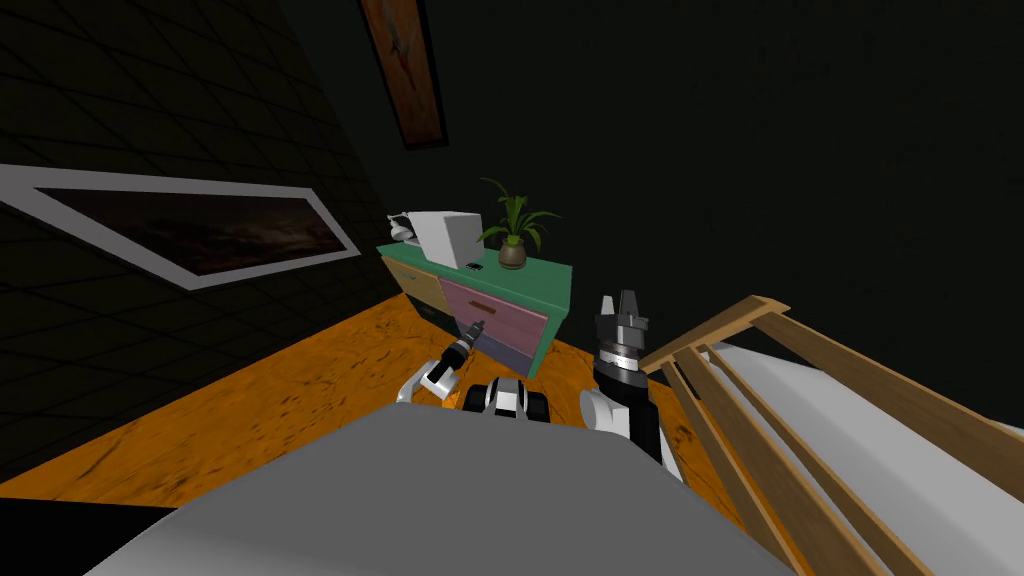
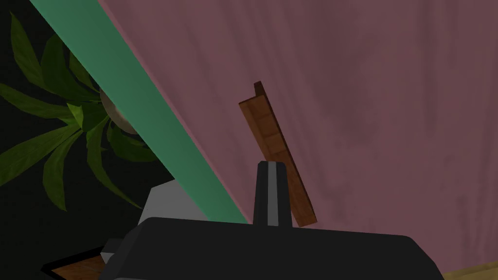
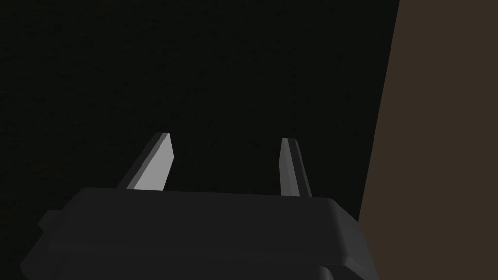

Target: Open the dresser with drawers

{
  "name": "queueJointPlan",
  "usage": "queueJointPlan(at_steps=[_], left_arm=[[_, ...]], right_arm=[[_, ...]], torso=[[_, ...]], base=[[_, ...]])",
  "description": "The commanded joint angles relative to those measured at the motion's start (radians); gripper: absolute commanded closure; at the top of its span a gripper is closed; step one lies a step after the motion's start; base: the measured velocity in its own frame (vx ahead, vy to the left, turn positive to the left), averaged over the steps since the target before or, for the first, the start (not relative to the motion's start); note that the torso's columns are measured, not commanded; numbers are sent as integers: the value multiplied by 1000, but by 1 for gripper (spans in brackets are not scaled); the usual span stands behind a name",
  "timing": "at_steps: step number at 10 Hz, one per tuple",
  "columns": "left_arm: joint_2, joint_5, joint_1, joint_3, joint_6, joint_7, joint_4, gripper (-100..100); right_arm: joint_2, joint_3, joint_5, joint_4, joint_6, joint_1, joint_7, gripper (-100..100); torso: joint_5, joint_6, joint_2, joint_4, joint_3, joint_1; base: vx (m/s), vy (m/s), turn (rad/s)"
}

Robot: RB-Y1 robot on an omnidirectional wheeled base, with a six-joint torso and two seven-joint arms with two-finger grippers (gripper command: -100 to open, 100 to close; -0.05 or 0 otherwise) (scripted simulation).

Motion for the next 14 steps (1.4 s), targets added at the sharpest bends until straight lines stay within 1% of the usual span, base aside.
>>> queueJointPlan(at_steps=[1,2,5,7,8,9,12,13,14], left_arm=[[6,1,9,-4,2,1,-13,100],[9,2,4,-6,21,3,-23,-100],[13,5,-6,-6,47,7,-35,-100],[12,4,-5,-6,41,6,-32,-100],[12,4,-5,-6,41,6,-31,100],[21,5,10,-14,46,7,-53,100],[33,6,28,-23,52,9,-80,100],[30,6,24,-20,52,8,-75,100],[25,6,13,-16,54,8,-63,-100]], right_arm=[[0,0,0,0,0,0,0,0],[0,0,0,0,0,0,0,0],[0,0,0,0,0,1,0,0],[0,0,0,0,0,1,0,0],[0,0,0,0,0,0,0,0],[0,0,0,0,0,0,0,0],[0,0,0,0,0,0,0,0],[0,0,0,0,0,0,0,0],[0,0,0,0,0,0,0,0]], torso=[[0,0,-4,-1,-3,-1],[-1,0,-11,-3,-7,-4],[-1,0,-13,-4,-8,-3],[0,0,1,0,0,0],[0,0,4,1,2,0],[0,0,1,0,1,0],[0,0,-2,-1,-1,0],[-1,0,-5,-1,-3,-2],[-1,0,-11,-3,-7,-4]], base=[[-82,39,5],[83,3,-57],[177,-28,-44],[58,-8,-3],[13,-1,0],[-103,23,50],[-174,60,31],[-83,23,5],[58,-28,-47]])
